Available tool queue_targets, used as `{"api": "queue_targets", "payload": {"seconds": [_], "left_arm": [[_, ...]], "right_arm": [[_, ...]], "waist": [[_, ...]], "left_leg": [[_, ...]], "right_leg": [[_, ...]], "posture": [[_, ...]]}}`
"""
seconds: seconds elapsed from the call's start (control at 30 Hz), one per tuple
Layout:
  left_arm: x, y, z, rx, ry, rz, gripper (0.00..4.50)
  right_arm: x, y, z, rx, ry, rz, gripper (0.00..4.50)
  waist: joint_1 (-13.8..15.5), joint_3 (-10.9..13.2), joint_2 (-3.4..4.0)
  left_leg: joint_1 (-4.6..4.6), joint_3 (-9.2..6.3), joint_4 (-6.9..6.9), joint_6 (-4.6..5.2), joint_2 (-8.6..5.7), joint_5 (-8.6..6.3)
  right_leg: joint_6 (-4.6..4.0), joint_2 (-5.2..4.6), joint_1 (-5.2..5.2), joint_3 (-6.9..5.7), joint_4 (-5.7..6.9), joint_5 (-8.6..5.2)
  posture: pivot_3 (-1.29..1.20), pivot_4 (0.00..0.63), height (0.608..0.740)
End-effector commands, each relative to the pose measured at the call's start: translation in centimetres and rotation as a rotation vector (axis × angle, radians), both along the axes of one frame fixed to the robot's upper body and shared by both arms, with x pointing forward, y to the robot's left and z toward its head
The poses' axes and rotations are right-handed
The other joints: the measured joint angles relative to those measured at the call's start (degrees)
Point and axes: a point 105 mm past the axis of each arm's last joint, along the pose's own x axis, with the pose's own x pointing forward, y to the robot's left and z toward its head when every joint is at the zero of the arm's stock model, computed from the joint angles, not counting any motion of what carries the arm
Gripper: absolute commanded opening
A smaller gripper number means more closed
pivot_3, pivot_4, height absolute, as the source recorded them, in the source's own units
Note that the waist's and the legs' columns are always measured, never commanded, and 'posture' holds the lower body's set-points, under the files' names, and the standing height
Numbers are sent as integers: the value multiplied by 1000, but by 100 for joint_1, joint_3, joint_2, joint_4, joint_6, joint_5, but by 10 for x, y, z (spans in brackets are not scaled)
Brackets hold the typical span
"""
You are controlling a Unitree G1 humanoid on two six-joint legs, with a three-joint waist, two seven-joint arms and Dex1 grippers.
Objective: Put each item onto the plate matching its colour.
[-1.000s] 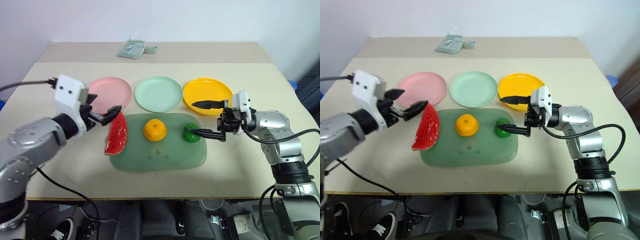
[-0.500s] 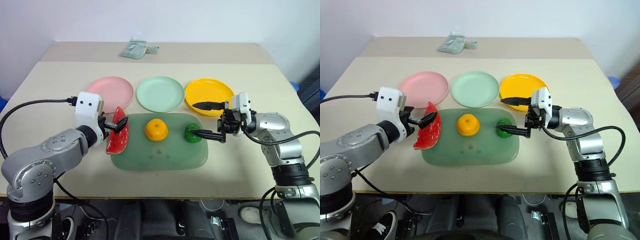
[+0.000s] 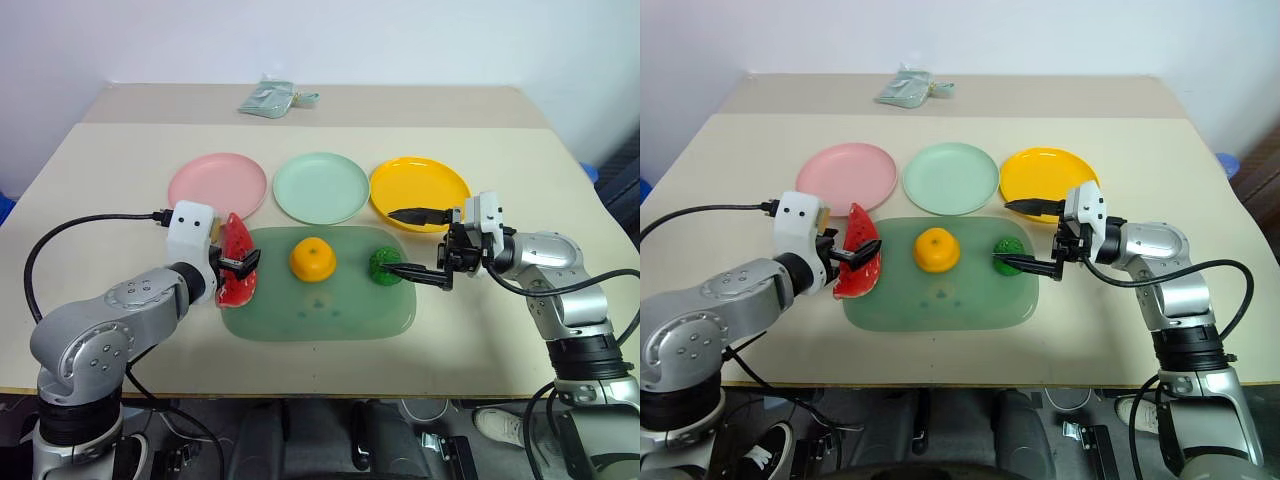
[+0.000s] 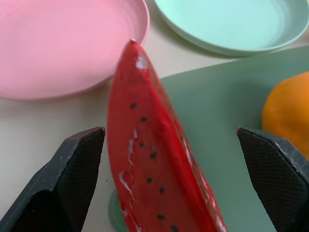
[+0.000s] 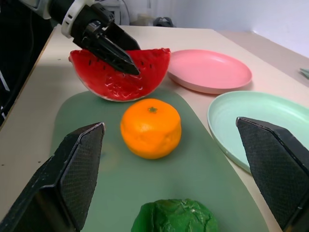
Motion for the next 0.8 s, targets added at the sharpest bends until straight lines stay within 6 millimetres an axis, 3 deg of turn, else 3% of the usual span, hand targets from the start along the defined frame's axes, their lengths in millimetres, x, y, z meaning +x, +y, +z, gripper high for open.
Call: {"api": "queue_targets", "payload": {"seconds": [0.03,0.23,0.5,0.6,0.8], "left_arm": [[0,-3,5,10,-29,-8,3645],[0,-5,7,23,-34,-25,721],[2,-1,11,34,-46,-34,721],[-1,-3,6,24,-41,-51,342],[5,-3,14,22,-92,-59,334]], "right_arm": [[-2,-3,14,2,-63,-8,4500],[-1,-4,14,-4,-63,-13,4500],[1,-5,14,-8,-70,-23,4500],[2,-2,14,-12,-73,-22,4500],[3,-2,15,-11,-76,-24,4500]], "waist": [[-1,0,0],[1,0,0],[-1,0,0],[-4,0,0],[1,0,0]], "left_leg": [[0,0,0,0,0,0],[0,0,0,0,0,0],[0,0,0,0,0,0],[0,0,0,0,0,0],[0,0,0,0,0,0]], "right_leg": [[0,0,0,0,0,0],[0,0,0,0,0,0],[0,0,0,0,0,0],[0,0,0,0,0,0],[0,0,0,0,0,0]], "posture": [[0,150,740],[0,150,740],[0,150,740],[0,150,740],[0,150,740]]}}
